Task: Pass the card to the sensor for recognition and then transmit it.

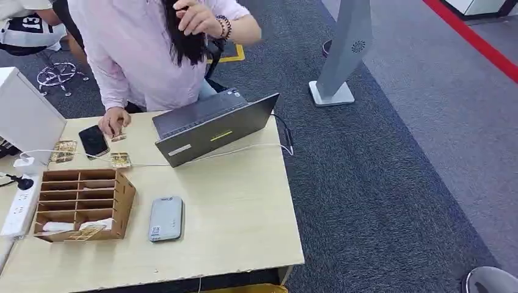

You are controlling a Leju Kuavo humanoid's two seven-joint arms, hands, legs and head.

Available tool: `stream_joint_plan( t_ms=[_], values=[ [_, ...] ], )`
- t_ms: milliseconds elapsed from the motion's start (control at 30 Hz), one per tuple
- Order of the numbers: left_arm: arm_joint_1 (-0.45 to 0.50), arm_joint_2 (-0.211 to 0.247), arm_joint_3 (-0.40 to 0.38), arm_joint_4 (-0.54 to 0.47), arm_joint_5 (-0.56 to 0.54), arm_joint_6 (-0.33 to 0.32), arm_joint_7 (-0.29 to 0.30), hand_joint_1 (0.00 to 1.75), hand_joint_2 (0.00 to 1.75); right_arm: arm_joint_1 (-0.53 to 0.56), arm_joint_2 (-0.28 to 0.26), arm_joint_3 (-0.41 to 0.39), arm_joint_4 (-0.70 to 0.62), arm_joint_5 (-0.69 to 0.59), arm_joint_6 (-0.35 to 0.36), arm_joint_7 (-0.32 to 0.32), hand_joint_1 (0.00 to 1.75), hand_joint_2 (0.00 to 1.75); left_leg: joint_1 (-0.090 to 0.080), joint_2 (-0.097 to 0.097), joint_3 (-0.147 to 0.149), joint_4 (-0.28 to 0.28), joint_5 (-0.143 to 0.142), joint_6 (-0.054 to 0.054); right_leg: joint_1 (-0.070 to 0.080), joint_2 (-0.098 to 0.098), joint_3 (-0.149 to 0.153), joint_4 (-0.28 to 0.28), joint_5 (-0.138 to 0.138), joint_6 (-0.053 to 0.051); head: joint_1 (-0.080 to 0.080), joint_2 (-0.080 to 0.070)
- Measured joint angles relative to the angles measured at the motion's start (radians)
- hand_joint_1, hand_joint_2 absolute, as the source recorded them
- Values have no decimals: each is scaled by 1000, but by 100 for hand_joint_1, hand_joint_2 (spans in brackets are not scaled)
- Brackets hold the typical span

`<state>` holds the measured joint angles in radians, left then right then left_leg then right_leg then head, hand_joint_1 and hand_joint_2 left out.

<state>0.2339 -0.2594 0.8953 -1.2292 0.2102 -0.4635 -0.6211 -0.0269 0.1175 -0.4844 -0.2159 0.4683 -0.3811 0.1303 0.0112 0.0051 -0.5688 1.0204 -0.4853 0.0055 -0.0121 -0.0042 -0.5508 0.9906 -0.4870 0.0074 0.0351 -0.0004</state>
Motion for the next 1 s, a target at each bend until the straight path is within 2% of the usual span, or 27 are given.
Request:
stream_joint_plan(
  t_ms=[67,367,533,633,867,933,1000],
  values=[
    [12,-6,-4,-33,9,-5,-4,0,175,0,0,-2,1,4,-1,6,0,175,0,0,0,0,0,0,0,-1,0,0,0,0,0,0],
    [88,-56,-51,-364,96,-49,-23,0,175,-3,11,-17,11,57,-15,65,0,175,0,0,0,0,0,0,0,0,0,0,0,0,-1,0],
    [63,-64,-68,-492,28,-67,-27,0,175,-4,11,-1,14,113,14,62,0,175,0,0,1,0,0,0,0,-1,-1,0,0,0,0,0],
    [31,-57,-104,-524,-58,-30,-28,0,175,-9,11,12,14,143,29,53,0,175,0,0,1,0,0,0,0,0,0,0,0,0,0,0],
    [-54,-10,-213,-527,-217,127,-21,0,175,-11,11,44,15,191,51,35,0,175,0,0,1,0,1,0,0,0,0,0,1,-1,0,0],
    [-72,2,-239,-526,-252,167,-16,0,175,-12,11,52,15,201,57,32,0,175,0,0,0,0,1,0,0,0,1,1,1,-1,0,0],
    [-77,5,-243,-526,-262,180,-11,0,175,-12,11,52,15,204,57,30,0,175,0,2,2,0,0,0,0,3,-1,1,1,-1,0,0]
  ],
)
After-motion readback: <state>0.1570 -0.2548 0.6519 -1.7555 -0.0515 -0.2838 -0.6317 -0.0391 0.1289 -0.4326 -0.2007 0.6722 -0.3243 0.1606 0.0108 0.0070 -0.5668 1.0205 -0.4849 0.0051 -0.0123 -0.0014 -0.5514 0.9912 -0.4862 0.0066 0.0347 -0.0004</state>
